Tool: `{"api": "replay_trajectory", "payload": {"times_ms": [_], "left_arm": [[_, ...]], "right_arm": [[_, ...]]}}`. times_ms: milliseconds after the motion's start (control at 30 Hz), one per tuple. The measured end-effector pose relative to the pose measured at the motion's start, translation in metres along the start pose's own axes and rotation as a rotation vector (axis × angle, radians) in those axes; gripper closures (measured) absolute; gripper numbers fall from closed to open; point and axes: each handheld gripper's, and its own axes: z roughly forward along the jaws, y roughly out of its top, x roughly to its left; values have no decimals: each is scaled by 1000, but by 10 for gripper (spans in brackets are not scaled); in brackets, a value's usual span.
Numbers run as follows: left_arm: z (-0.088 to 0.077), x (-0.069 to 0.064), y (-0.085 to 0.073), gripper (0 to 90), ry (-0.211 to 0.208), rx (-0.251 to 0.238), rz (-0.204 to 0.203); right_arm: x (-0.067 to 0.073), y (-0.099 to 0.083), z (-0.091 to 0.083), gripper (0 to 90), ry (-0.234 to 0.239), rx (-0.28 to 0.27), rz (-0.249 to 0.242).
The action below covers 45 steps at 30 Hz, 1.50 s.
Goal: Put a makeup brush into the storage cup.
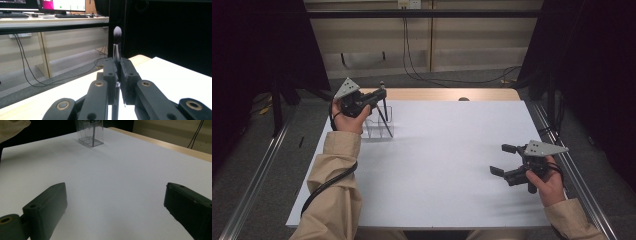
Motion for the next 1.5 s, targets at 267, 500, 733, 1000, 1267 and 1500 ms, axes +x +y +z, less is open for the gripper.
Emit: {"api": "replay_trajectory", "payload": {"times_ms": [267,500,733,1000,1267,1500], "left_arm": [[1,1,-7,843,2,2,-21],[0,2,-12,843,2,12,-24],[0,2,-18,843,3,21,-33],[-2,3,-20,841,0,24,-33],[-3,4,-20,801,-26,8,-67],[-5,3,-21,427,-54,-4,-107]], "right_arm": [[0,0,0,44,4,0,-1],[0,0,0,44,6,1,0],[0,0,1,44,7,1,-3],[0,0,1,44,10,2,-4],[0,0,2,44,13,2,-4],[0,1,4,44,16,1,0]]}}
